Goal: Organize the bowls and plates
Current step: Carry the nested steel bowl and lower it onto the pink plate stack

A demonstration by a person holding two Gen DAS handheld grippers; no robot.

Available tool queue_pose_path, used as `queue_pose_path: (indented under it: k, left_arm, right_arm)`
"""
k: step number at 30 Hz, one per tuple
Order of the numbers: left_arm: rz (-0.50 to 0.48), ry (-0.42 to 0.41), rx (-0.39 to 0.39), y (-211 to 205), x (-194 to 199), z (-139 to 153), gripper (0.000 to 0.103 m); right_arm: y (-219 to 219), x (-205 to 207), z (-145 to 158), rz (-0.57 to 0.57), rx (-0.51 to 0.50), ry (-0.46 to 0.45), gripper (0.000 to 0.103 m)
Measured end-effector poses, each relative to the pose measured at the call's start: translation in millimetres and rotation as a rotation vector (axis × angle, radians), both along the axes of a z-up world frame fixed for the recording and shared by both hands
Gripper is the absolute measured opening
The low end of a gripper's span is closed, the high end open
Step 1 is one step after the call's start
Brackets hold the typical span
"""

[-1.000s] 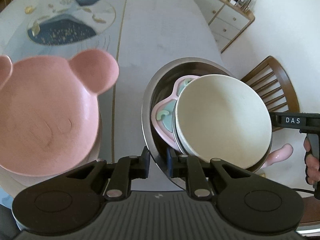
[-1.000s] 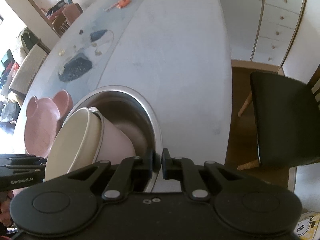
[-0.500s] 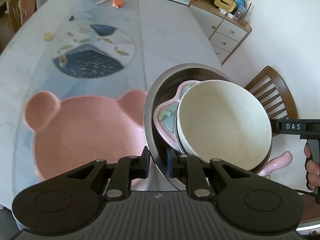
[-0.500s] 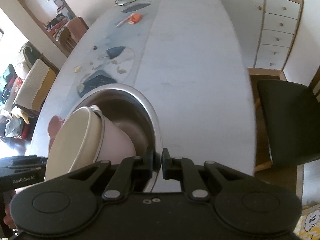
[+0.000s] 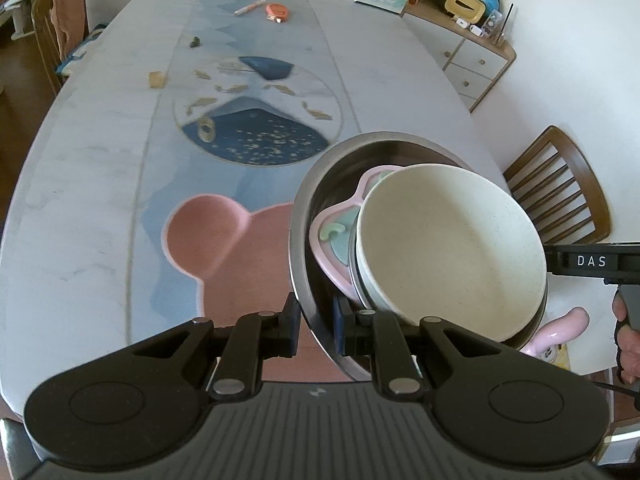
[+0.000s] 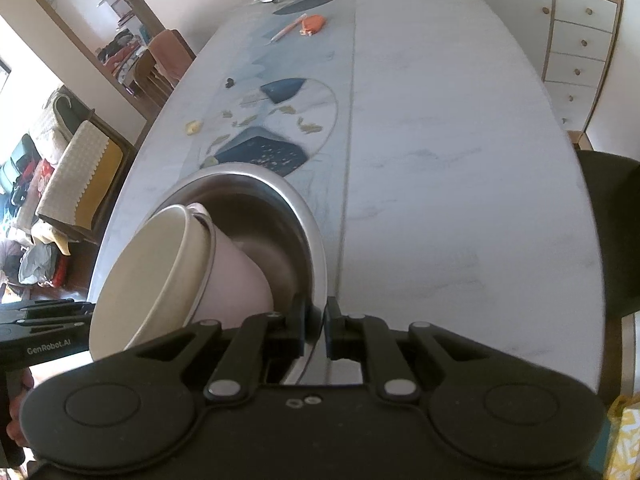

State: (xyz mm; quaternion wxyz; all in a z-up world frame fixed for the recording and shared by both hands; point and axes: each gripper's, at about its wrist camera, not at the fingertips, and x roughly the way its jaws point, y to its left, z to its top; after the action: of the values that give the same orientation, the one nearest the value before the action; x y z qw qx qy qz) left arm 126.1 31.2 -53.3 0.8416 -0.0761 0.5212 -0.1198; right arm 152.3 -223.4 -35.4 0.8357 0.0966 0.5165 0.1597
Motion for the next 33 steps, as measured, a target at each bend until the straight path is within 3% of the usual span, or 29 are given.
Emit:
queue_pose_path:
  k: [10,20,33]
  left_arm:
    - [-0.039,0.017,0.046,36.3,8.6,-18.3,0.015]
    - [-0.093,0.019,0.09,35.8,10.3,-35.2,0.015]
    - [-0.087,0.048,0.069,39.0,13.2,-42.0,0.015]
  right_arm:
    - [38.9,1.4,-28.8,-0.009,-0.001,0.015,0.011]
    - [43.7,-2.8,-45.4,-0.01,-0.019,0.021,0.011]
    - [46.9,-4.6,-49.1,-0.011,-0.043,0.023,0.013]
